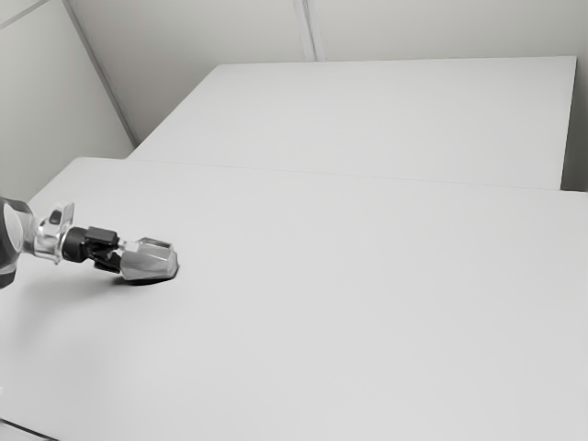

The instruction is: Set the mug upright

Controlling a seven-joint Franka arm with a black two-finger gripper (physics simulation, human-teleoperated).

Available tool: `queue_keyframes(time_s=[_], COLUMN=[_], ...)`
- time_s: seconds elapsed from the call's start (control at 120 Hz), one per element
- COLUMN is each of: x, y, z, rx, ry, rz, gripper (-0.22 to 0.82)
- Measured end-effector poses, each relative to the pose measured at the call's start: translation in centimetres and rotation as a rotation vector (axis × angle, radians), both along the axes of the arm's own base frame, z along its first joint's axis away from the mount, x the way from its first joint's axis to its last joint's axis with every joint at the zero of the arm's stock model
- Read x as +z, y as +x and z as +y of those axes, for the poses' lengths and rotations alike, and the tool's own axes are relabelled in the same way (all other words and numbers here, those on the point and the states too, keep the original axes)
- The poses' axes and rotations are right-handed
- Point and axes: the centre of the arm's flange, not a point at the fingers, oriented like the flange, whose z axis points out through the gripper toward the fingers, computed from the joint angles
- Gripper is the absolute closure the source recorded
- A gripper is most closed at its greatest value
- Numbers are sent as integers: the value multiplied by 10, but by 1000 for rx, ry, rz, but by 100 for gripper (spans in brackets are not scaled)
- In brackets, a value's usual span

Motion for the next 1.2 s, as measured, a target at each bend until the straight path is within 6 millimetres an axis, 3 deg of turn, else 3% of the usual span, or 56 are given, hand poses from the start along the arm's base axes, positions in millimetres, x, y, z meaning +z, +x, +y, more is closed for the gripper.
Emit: queue_keyframes(time_s=[0.192, 0.283, 0.533, 0.683, 0.792, 0.875, 1.092, 1.2], x=[-3, -6, -4, 30, 77, 109, 158, 164], y=[-1, -3, 1, 14, 51, 78, 108, 113], z=[-1, -2, -5, -11, -45, -92, -180, -209], rx=[-7, -7, -12, -33, -136, -278, -518, -556], ry=[3, 0, 3, 26, 104, 245, 646, 804], rz=[-60, -79, -136, -214, -284, -277, -170, -63], gripper=[48, 61, 74, 76, 77, 78, 78, 78])
